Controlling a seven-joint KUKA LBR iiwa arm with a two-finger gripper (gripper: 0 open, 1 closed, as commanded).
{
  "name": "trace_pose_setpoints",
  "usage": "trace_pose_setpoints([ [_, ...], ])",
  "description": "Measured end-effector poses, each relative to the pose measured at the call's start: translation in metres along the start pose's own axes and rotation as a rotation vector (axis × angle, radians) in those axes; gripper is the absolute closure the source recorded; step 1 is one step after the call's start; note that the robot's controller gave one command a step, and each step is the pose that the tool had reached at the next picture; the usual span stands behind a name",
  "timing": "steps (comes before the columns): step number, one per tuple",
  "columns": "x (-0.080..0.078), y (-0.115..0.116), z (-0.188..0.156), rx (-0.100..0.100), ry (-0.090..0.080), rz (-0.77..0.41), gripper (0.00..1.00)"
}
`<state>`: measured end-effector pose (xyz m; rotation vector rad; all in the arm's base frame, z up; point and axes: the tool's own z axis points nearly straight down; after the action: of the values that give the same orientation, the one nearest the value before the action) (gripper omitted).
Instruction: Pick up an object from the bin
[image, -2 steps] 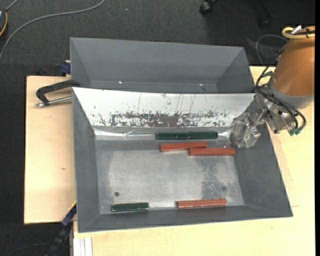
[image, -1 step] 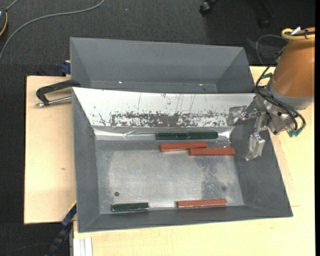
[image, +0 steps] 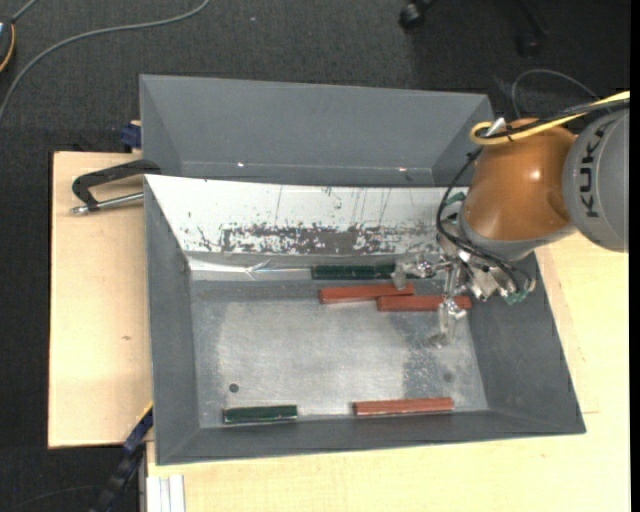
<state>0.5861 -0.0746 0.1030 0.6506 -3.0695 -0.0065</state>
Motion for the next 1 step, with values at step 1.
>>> trace_pose_setpoints([
  [1,-0.0118,-0.0058,0.0318,0.003,-0.006,0.115,0.0],
])
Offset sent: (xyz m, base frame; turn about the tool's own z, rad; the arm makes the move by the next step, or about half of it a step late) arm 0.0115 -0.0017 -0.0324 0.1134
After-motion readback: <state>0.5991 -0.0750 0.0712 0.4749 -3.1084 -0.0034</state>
